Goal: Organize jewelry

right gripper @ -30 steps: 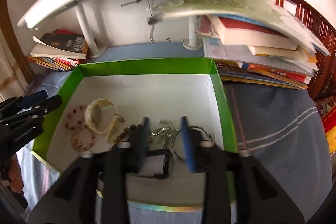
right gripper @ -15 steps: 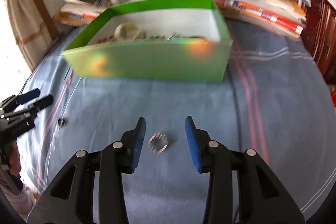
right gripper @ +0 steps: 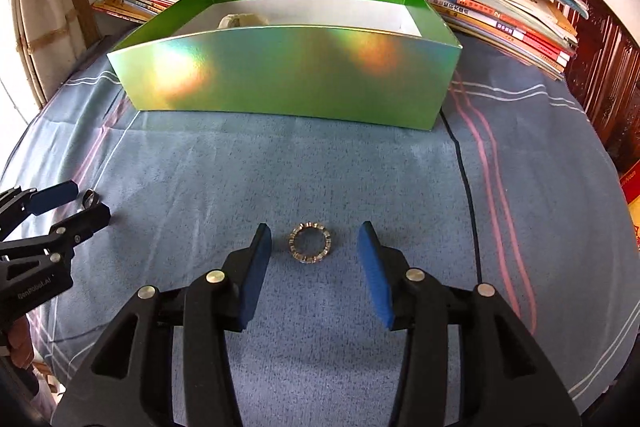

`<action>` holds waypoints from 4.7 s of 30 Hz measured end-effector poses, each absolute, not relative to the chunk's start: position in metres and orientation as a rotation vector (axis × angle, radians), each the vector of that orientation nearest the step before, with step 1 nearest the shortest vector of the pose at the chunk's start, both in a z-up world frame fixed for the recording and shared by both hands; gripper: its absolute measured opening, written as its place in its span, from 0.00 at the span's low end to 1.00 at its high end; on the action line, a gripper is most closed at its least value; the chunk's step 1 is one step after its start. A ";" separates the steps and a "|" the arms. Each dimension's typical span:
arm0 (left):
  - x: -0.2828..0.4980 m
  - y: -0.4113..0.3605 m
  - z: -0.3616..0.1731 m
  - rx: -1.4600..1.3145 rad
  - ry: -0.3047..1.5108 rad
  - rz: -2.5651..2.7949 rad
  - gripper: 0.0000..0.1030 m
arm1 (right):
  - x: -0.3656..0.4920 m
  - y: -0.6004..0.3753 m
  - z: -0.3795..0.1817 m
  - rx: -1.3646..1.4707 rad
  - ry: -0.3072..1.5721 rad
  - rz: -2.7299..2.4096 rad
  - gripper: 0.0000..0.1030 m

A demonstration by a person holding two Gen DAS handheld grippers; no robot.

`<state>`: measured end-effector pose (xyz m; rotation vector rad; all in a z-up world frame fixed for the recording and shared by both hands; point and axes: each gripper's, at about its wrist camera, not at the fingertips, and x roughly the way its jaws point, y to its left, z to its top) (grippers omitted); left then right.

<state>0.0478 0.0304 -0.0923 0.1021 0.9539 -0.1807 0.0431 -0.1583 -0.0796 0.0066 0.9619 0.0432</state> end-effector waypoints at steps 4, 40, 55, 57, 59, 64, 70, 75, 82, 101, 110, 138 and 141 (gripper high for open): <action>0.050 0.038 -0.092 0.070 0.930 -0.170 0.51 | 0.043 -0.157 -0.081 0.007 0.953 0.041 0.44; 0.039 0.014 -0.091 0.118 0.895 -0.135 0.20 | 0.036 -0.155 -0.081 0.039 0.937 0.047 0.21; 0.030 0.002 -0.087 0.134 0.888 -0.161 0.20 | 0.029 -0.173 -0.080 0.090 0.944 0.016 0.21; 0.029 0.001 -0.087 0.137 0.888 -0.163 0.20 | 0.028 -0.173 -0.080 0.090 0.943 0.017 0.21; 0.029 0.000 -0.086 0.139 0.888 -0.163 0.20 | 0.027 -0.173 -0.080 0.093 0.943 0.019 0.21; 0.029 -0.001 -0.086 0.143 0.887 -0.157 0.20 | 0.027 -0.174 -0.080 0.098 0.942 0.021 0.21; 0.028 -0.002 -0.086 0.147 0.888 -0.157 0.20 | 0.025 -0.176 -0.080 0.105 0.939 0.016 0.21; 0.028 -0.003 -0.086 0.147 0.889 -0.154 0.20 | 0.024 -0.178 -0.078 0.107 0.932 0.004 0.21; 0.033 -0.001 -0.090 0.136 0.900 -0.140 0.20 | 0.025 -0.178 -0.077 0.112 0.933 -0.013 0.21; 0.143 -0.003 0.023 0.118 0.695 -0.168 0.20 | 0.143 -0.182 0.019 0.112 0.757 0.069 0.21; 0.209 -0.002 -0.002 0.048 0.801 -0.194 0.38 | 0.179 -0.182 -0.011 0.144 0.832 0.037 0.39; 0.031 0.003 0.034 0.108 0.525 -0.098 0.96 | 0.011 -0.183 0.035 0.066 0.542 -0.090 0.97; 0.027 0.003 0.034 0.112 0.525 -0.098 0.96 | 0.008 -0.182 0.031 0.064 0.553 -0.099 0.97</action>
